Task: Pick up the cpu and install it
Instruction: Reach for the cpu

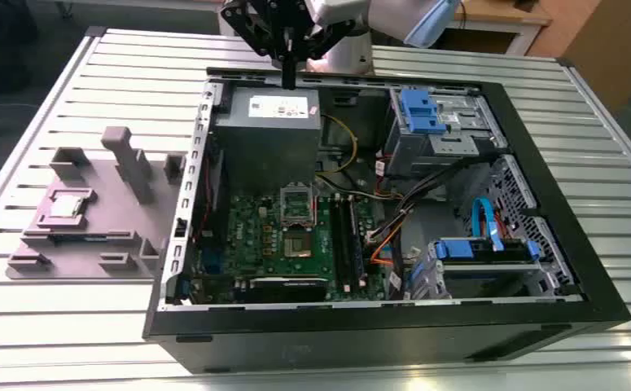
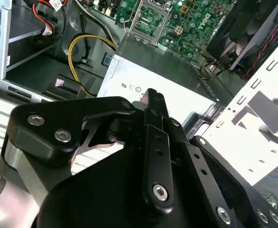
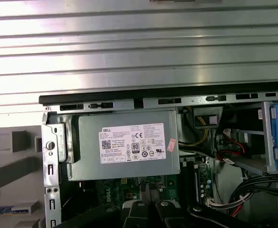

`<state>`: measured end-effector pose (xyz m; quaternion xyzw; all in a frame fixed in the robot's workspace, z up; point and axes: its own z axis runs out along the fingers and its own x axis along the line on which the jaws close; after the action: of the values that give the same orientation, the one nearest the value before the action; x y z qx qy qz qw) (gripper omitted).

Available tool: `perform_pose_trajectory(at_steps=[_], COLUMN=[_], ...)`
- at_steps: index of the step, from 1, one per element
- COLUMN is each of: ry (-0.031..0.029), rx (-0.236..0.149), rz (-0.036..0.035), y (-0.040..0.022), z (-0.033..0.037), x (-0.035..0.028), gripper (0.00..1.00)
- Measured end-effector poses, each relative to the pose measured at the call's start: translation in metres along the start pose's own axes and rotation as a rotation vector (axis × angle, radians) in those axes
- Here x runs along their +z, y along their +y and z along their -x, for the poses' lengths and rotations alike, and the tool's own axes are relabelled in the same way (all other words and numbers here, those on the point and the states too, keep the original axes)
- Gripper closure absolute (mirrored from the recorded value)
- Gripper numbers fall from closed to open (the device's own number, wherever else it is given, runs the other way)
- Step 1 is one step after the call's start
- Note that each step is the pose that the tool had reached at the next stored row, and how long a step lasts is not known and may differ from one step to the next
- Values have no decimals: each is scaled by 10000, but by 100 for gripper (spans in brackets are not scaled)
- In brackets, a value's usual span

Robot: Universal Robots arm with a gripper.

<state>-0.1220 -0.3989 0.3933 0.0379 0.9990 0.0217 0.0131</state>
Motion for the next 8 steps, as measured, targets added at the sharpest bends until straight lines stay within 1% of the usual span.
perform_pose_trajectory(at_steps=[8], ry=[0], rx=[0], rz=[0], y=[0], z=[0], x=[0], gripper=[89])
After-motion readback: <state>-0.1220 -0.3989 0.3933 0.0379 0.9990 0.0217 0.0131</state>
